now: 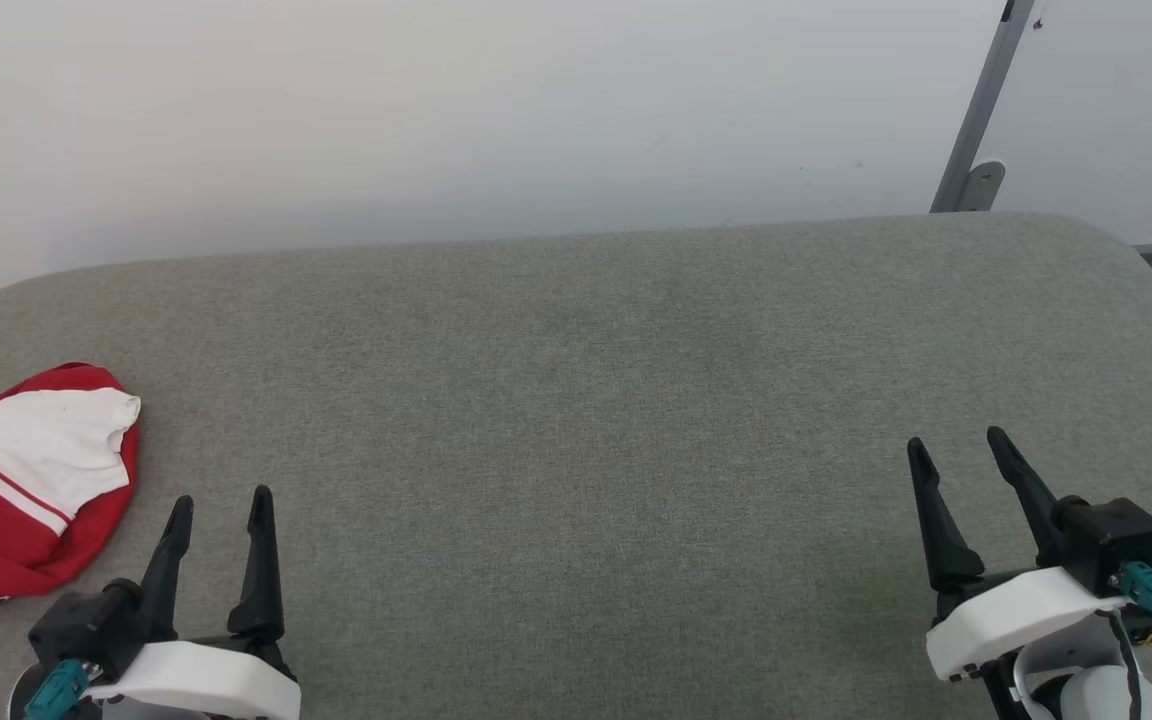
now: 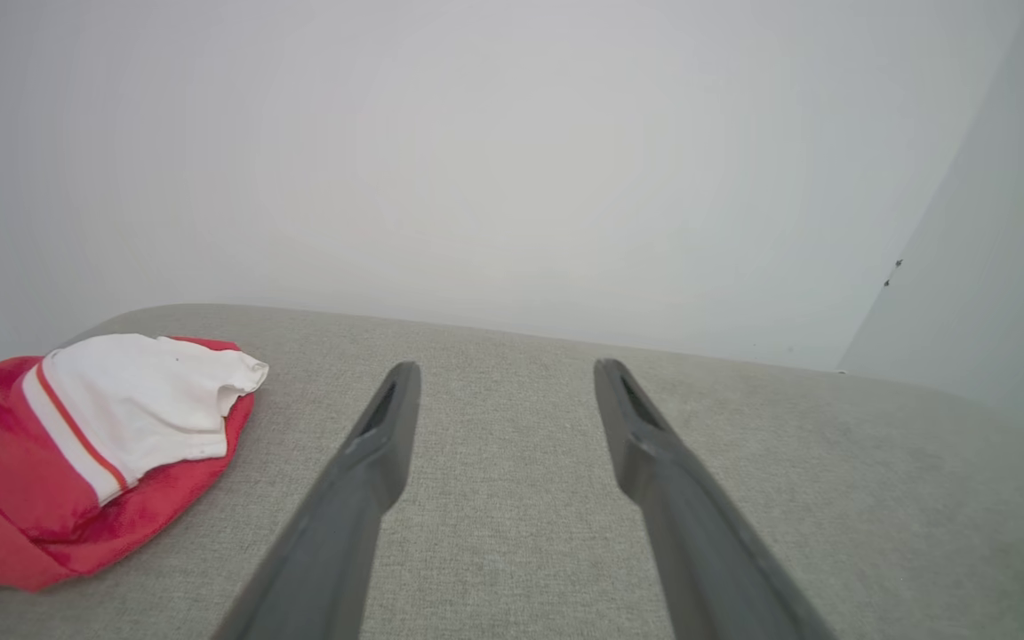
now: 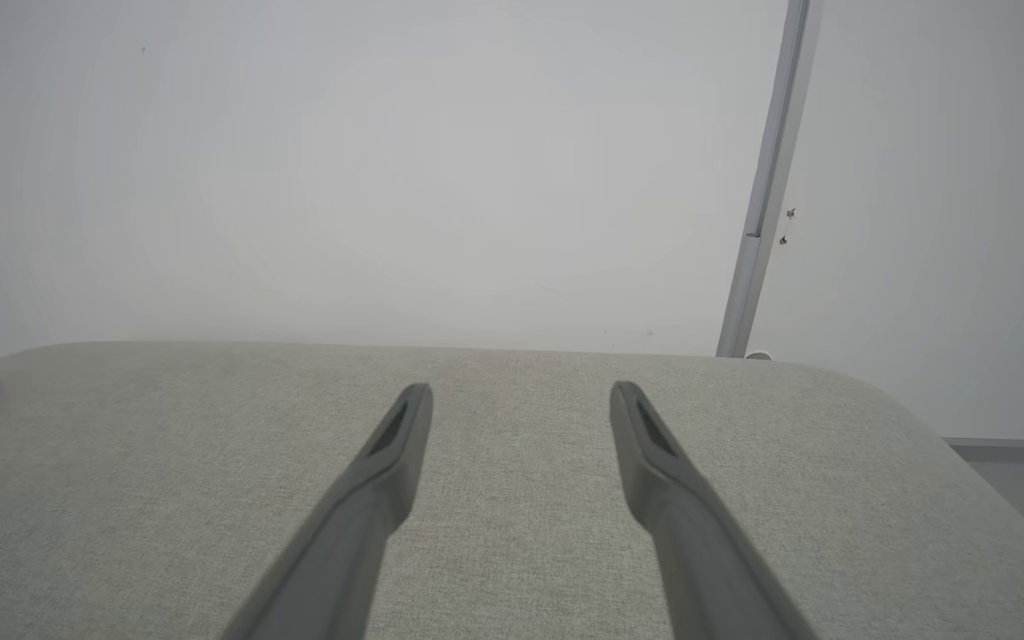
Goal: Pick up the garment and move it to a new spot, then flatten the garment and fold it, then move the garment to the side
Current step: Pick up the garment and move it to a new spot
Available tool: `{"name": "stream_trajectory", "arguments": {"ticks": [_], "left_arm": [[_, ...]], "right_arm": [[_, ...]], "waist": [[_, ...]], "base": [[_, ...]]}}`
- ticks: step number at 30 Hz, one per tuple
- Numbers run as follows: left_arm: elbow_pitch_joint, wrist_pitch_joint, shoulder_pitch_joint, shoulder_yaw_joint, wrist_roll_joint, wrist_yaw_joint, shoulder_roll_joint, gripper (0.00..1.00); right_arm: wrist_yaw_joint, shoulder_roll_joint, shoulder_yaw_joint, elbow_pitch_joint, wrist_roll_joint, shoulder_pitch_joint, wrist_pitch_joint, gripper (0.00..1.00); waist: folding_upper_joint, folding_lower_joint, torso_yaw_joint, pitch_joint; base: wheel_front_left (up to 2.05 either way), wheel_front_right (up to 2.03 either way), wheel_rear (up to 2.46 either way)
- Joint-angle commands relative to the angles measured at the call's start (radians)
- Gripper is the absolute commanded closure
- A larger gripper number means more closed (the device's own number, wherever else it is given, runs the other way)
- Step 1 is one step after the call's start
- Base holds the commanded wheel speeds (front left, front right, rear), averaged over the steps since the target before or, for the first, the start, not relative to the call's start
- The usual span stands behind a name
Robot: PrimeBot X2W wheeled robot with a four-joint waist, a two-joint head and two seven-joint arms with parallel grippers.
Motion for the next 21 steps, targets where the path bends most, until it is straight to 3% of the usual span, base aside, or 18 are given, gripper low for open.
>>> {"name": "stream_trajectory", "arguments": {"ticks": [1, 13, 21], "left_arm": [[-0.003, -0.005, 0.005, 0.000, 0.011, -0.003, 0.001, 0.00], [0.005, -0.005, -0.003, 0.008, 0.005, -0.003, -0.001, 0.00], [0.014, -0.002, -0.007, 0.042, -0.014, 0.020, 0.015, 0.00]], "right_arm": [[0.000, -0.001, -0.004, -0.003, -0.002, 0.009, -0.007, 0.00], [0.000, 0.007, -0.012, -0.012, -0.010, 0.010, -0.003, 0.00], [0.000, 0.001, 0.024, -0.010, -0.001, -0.009, 0.010, 0.00]], "waist": [[0.0000, 0.0000, 0.001, 0.000], [0.0000, 0.0000, 0.010, 0.003], [0.0000, 0.0000, 0.073, -0.007]], "base": [[0.00, 0.00, 0.00], [0.00, 0.00, 0.00], [0.00, 0.00, 0.00]]}}
